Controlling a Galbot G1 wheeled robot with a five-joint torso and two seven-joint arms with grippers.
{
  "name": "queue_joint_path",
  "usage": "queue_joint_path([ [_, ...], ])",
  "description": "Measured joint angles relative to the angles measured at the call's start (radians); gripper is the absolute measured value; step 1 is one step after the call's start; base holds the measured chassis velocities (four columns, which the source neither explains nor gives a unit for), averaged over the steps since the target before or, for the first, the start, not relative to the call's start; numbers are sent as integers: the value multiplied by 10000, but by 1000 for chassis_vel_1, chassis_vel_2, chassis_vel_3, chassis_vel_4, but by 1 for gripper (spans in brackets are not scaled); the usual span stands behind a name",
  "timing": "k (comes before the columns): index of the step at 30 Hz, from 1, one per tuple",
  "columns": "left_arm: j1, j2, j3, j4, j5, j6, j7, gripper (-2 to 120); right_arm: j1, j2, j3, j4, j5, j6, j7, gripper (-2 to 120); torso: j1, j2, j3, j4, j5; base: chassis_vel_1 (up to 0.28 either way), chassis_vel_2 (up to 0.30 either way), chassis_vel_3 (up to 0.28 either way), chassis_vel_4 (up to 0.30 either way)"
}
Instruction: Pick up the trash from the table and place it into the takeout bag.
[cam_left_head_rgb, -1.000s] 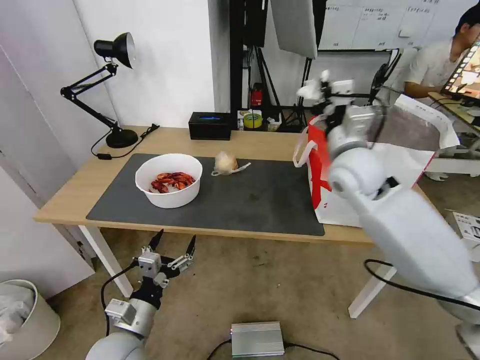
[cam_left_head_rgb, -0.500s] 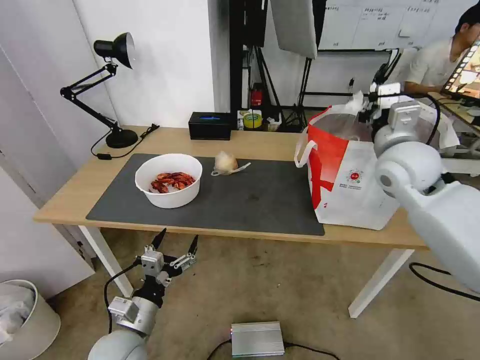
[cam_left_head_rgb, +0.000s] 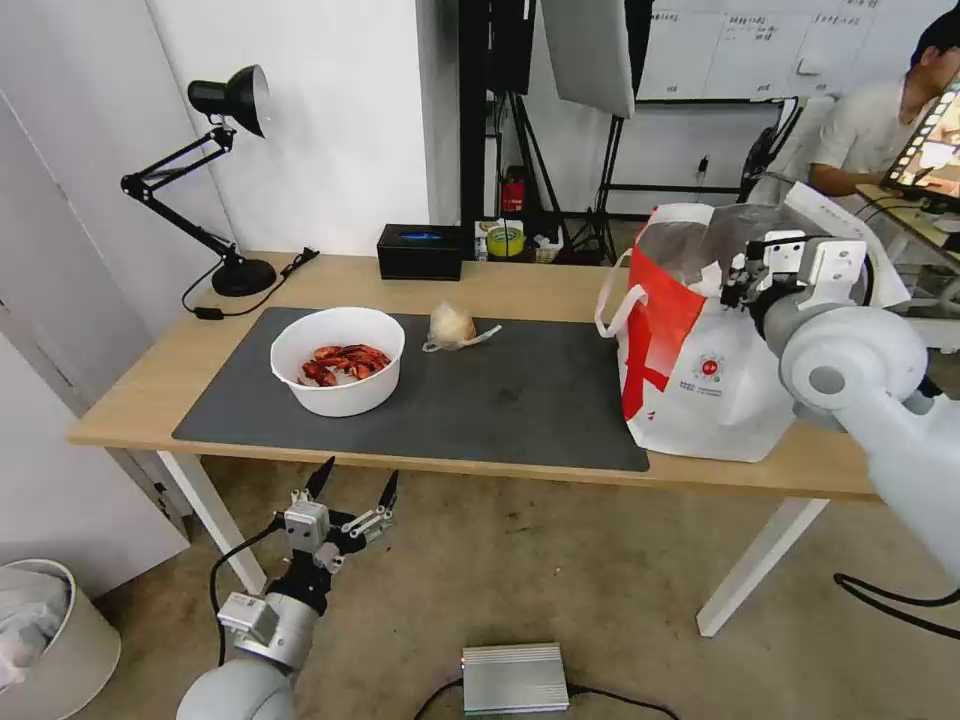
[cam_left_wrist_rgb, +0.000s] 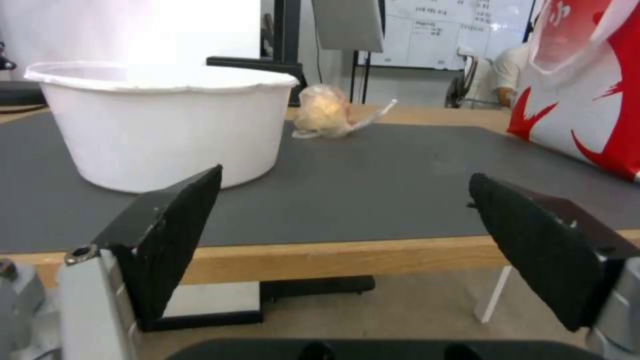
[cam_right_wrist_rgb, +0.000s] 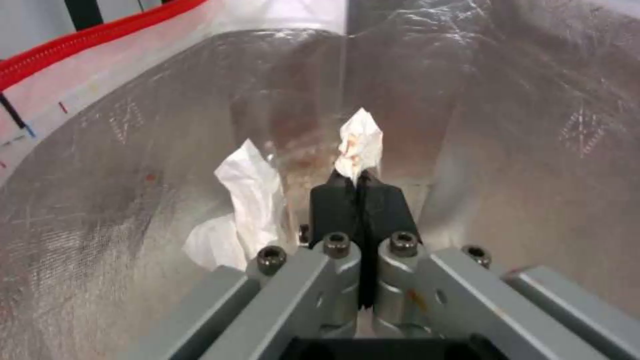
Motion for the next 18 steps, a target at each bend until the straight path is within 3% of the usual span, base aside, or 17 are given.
queue_joint_path([
  [8,29,-67,4,-20,10,0,0,100,138,28,-6,-13,114,86,29,0,0,0,0,-1,-1,0,0,0,0],
  [15,16,-80,27,-14,13,4,1,100,134,29,7,29,191,142,-44,21,0,0,0,-1,-1,0,0,0,0],
  [18,11,-80,42,-13,8,5,4,100,161,47,13,28,192,152,-66,36,0,0,0,-1,-1,0,0,0,0],
])
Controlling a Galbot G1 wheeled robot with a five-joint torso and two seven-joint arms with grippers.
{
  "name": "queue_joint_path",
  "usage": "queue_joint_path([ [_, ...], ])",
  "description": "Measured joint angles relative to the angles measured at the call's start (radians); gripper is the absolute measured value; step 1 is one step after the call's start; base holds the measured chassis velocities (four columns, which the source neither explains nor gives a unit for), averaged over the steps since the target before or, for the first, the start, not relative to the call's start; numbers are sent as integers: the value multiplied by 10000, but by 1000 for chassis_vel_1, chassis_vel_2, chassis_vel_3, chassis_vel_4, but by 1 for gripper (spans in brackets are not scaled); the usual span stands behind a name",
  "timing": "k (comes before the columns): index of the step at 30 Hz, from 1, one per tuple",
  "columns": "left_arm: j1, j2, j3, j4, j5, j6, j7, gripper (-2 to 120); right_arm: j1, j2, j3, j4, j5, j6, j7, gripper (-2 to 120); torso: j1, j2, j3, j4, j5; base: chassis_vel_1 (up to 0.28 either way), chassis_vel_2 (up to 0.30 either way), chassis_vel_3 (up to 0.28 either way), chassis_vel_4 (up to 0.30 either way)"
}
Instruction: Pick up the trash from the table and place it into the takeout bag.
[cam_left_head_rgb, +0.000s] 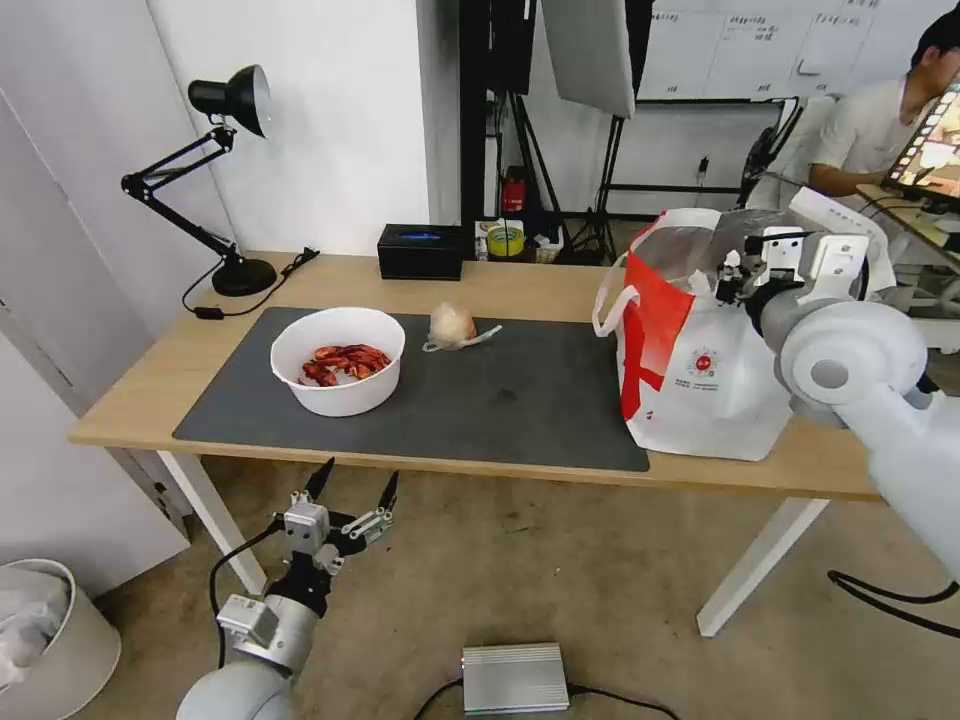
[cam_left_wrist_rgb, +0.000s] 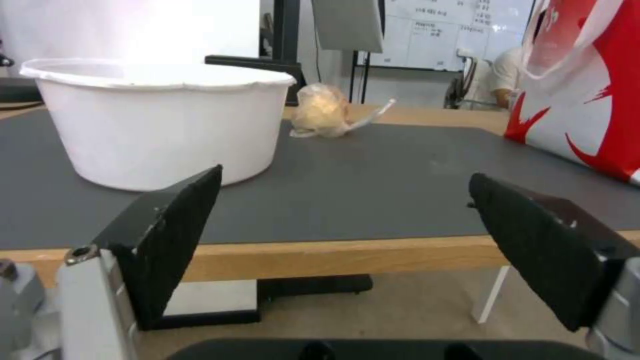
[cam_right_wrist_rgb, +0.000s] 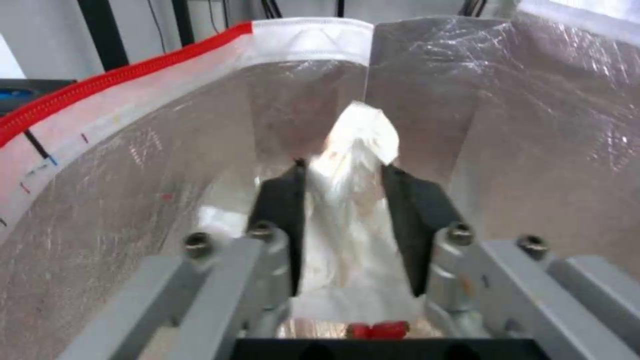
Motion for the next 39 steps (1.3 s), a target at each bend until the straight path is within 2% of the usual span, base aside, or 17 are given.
queue_joint_path([
  [4,-2,-5,5,0,-7,3,0,100,9,3,1,0,0,1,-13,41,0,0,0,0,0,0,0,0,0],
  [7,-7,-5,7,0,-13,14,0,100,18,8,11,-15,1,4,-45,61,0,0,0,0,0,0,0,0,0],
  [12,-24,53,-47,-5,-69,27,-1,100,14,104,15,-53,-17,67,-186,73,0,0,0,0,0,0,0,0,0],
  [14,-49,83,-122,-37,-140,39,-2,100,15,196,16,-90,-238,771,-768,86,0,0,0,-1,0,0,0,0,0],
  [15,-51,83,-150,-58,-161,39,-2,100,14,236,18,-91,-337,1240,-1132,89,0,0,0,-1,0,0,0,0,0],
  [16,-51,83,-150,-58,-161,39,-2,100,14,236,18,-91,-337,1240,-1132,89,0,0,0,-1,0,0,0,0,0],
  [18,-57,81,-227,-79,-206,41,-3,100,-28,343,18,-78,-586,2503,-1992,97,0,-1,-1,1,0,0,0,0,0],
  [19,-63,79,-258,-78,-210,41,-3,100,-70,381,18,-55,-776,2916,-2328,99,0,0,0,2,-2,0,0,0,0],
  [20,-63,79,-258,-78,-210,41,-3,100,-70,381,18,-55,-776,2916,-2328,99,0,0,0,2,-2,0,0,0,0],
  [24,-91,75,-362,0,-190,24,-4,100,-722,223,55,226,-1592,4399,-4542,100,0,0,0,0,-1,0,0,0,0],
  [25,-91,75,-362,0,-190,24,-4,100,-722,223,55,226,-1592,4399,-4542,100,0,0,0,0,-1,0,0,0,0],
  [28,-91,75,-459,59,-173,-24,-3,100,-1798,-125,311,491,-2101,5519,-6307,100,0,-1,-1,1,-3,0,0,0,0],
  [29,-91,75,-459,59,-173,-24,-3,100,-1798,-125,311,491,-2101,5519,-6307,100,0,-1,-1,1,-3,0,0,0,0],
  [31,-67,97,-545,73,-161,-99,9,100,-2867,-407,578,667,-2307,6273,-7371,100,0,0,-1,-2,5,0,0,0,0],
  [32,-67,97,-545,73,-161,-99,9,100,-2867,-407,578,667,-2307,6273,-7371,100,0,0,-1,-2,5,0,0,0,0],
  [35,-61,107,-634,88,-156,-187,23,100,-3990,-686,768,985,-2653,7081,-8066,100,-1,0,-1,-3,-1,0,0,0,0],
  [39,-106,47,-651,90,-145,-207,36,100,-5022,-684,789,1166,-3348,7785,-8244,100,0,0,-1,1,-1,0,0,0,0],
])
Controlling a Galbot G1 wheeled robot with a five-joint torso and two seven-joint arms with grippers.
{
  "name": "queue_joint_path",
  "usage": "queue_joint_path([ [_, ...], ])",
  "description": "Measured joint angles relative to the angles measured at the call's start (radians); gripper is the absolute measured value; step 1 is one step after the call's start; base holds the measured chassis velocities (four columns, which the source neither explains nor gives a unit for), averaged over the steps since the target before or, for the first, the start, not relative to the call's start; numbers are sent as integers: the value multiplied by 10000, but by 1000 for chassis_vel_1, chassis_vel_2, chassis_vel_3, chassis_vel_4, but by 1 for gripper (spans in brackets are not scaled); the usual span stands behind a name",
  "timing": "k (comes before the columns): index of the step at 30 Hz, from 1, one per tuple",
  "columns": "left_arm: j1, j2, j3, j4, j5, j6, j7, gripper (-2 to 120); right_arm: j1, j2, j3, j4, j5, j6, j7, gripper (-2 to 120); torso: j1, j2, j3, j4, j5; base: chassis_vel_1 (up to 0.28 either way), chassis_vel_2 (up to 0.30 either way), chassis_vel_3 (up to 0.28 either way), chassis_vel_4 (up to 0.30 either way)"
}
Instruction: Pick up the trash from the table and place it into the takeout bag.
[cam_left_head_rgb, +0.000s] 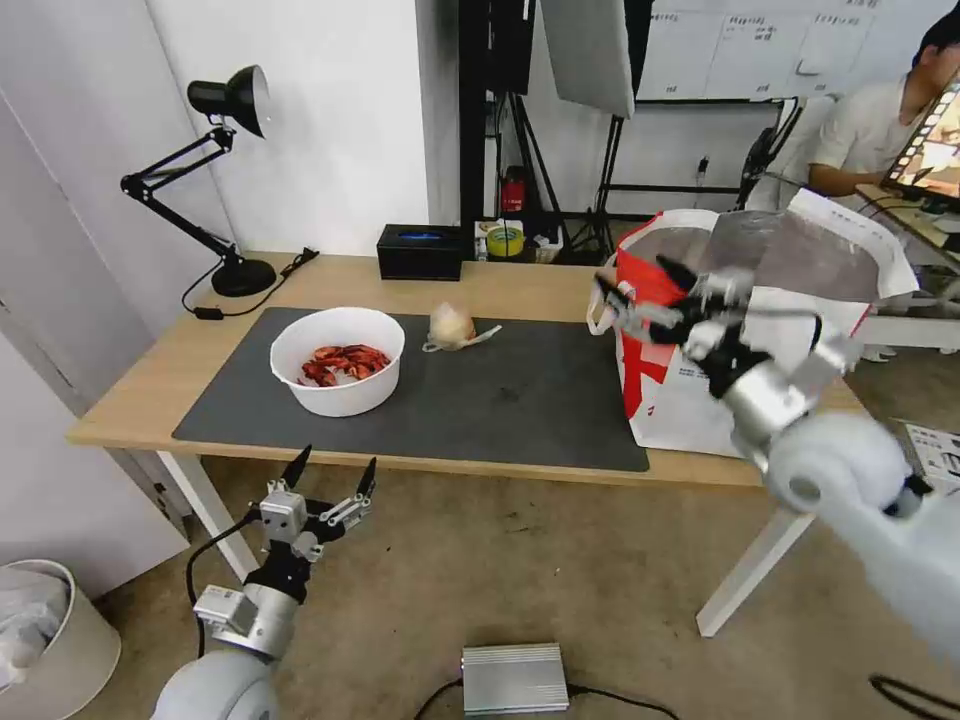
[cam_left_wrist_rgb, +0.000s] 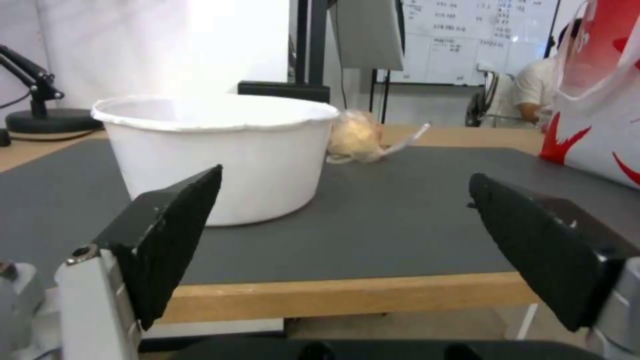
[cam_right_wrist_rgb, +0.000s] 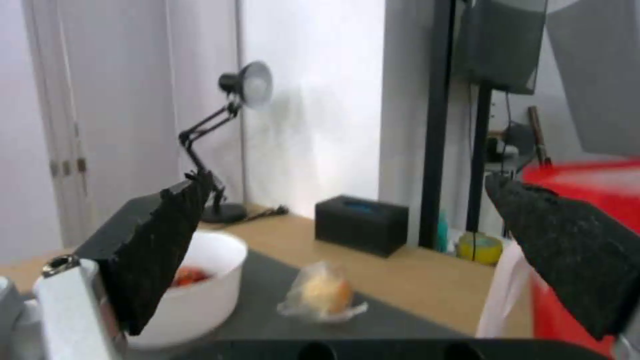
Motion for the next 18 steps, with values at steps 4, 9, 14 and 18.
queue_joint_path([
  [4,-25,-58,10,15,43,-28,1,100,-1142,274,18,138,-707,351,356,100,0,0,0,-2,0,0,0,0,0],
  [9,28,-85,11,50,115,-101,2,100,-2337,826,-9,43,-1782,801,945,100,-1,1,0,-2,2,0,0,0,0],
  [14,90,-102,8,94,184,-159,2,100,-3373,1274,-23,-147,-2667,1216,1383,100,-1,0,-1,-1,1,0,0,0,0],
  [18,116,-129,41,110,239,-176,5,100,-3853,1447,-31,-277,-3000,1470,1473,100,-1,0,0,-2,2,0,0,0,0],
])
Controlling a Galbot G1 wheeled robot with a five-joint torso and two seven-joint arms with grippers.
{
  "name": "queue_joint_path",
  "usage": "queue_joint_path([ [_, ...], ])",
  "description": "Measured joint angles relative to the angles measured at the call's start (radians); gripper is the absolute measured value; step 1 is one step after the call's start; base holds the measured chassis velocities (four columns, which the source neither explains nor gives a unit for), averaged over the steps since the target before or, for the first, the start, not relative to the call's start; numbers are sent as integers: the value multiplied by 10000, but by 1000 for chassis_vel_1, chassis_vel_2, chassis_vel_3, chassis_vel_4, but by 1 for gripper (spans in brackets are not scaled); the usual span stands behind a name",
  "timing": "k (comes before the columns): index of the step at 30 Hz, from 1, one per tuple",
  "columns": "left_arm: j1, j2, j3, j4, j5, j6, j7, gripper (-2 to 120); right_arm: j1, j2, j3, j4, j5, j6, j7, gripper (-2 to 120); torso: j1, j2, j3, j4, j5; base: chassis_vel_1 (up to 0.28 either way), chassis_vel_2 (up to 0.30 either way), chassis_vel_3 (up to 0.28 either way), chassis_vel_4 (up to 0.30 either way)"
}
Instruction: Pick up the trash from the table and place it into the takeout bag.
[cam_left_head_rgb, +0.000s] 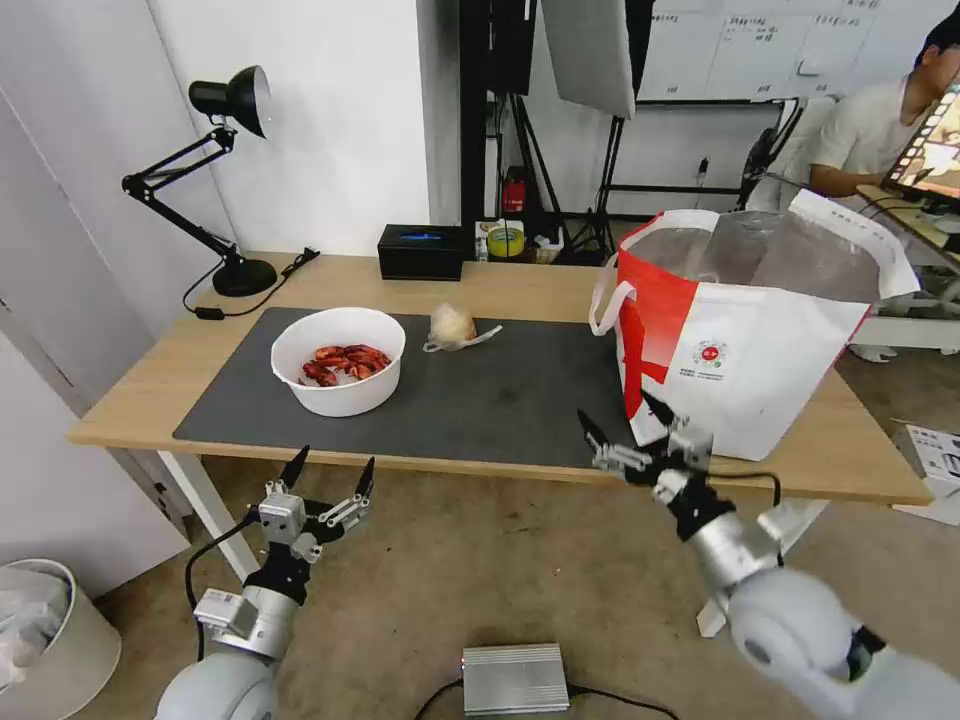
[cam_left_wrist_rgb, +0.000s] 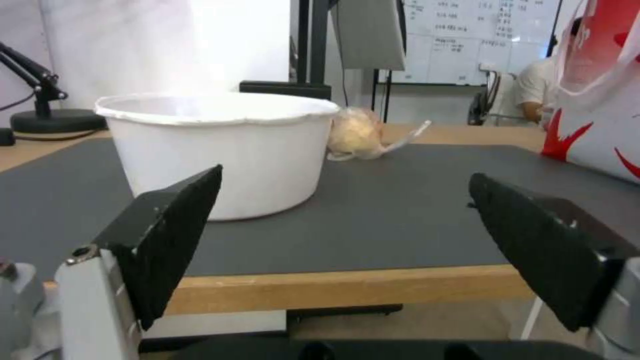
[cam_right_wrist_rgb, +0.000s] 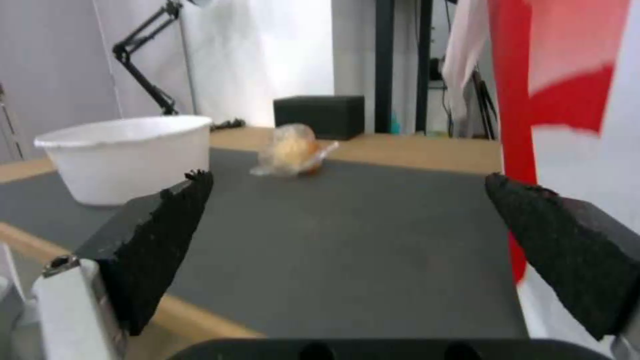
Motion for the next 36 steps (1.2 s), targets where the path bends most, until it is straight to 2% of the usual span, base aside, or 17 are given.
queue_joint_path([
  [21,201,-101,1,-48,167,-39,17,100,-204,303,-176,-172,-419,134,296,100,1,0,1,2,-1,0,0,0,0],
  [36,307,-279,-23,-106,315,-80,18,100,151,319,-289,-419,-55,85,28,100,1,-1,1,-1,0,0,0,0,0],
])
